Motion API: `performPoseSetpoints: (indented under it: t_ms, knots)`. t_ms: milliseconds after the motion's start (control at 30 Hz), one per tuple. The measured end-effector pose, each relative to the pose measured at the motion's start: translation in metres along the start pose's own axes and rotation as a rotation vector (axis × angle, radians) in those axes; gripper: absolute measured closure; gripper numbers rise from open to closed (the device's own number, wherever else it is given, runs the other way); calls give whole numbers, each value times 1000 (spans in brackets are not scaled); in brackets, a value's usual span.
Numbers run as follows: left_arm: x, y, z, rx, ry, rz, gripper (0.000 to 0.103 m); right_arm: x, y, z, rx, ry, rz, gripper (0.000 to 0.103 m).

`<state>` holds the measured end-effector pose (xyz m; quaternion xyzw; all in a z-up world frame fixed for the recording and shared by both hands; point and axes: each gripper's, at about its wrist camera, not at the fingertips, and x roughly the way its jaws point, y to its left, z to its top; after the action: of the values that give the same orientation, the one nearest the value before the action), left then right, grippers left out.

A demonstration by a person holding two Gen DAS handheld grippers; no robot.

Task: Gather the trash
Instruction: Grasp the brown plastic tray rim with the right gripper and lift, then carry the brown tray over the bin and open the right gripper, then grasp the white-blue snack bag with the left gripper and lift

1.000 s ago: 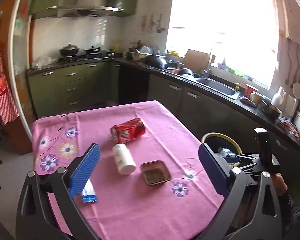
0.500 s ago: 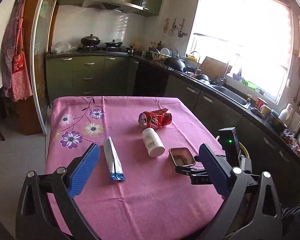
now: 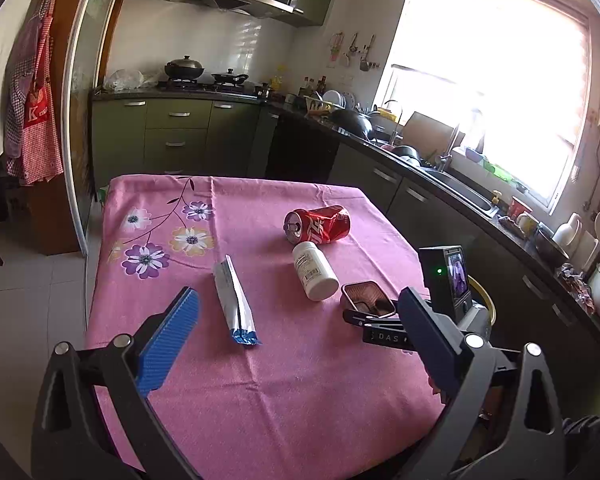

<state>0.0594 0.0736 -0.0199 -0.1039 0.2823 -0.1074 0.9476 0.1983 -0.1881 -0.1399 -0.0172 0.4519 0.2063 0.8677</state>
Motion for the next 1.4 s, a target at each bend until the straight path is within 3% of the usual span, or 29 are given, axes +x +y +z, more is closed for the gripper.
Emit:
performPoseSetpoints:
  t_ms: [233,400,600,767,933,1067,1133,1200,1400]
  knots:
    - [1,0,0,-2,6,13,8,-19,-8,-4,18,-15,49,35]
    - [4,-8,1,20,16,11,8,-63,-33,-8,37,-80,50,35]
    - [13,-20,1,34,33,-1,8,-121,-135,-15,180,-158,-153,34]
    - [26,-31,2,46,57,-7,8,-136,-233,-34,334,-122,-287,34]
    - [37,-47,4,76,75,-14,8,-125,-285,-31,366,-63,-364,34]
    - [40,-57,3,98,81,-16,8,-100,-310,-19,371,-16,-407,33]
    - [40,-58,3,103,84,-13,8,-89,-326,-15,393,-14,-413,19]
    - [40,-57,3,104,88,-4,8,-84,-334,-11,408,-15,-448,19]
    - [45,-43,2,75,100,26,8,-112,-314,-22,418,-108,-377,19]
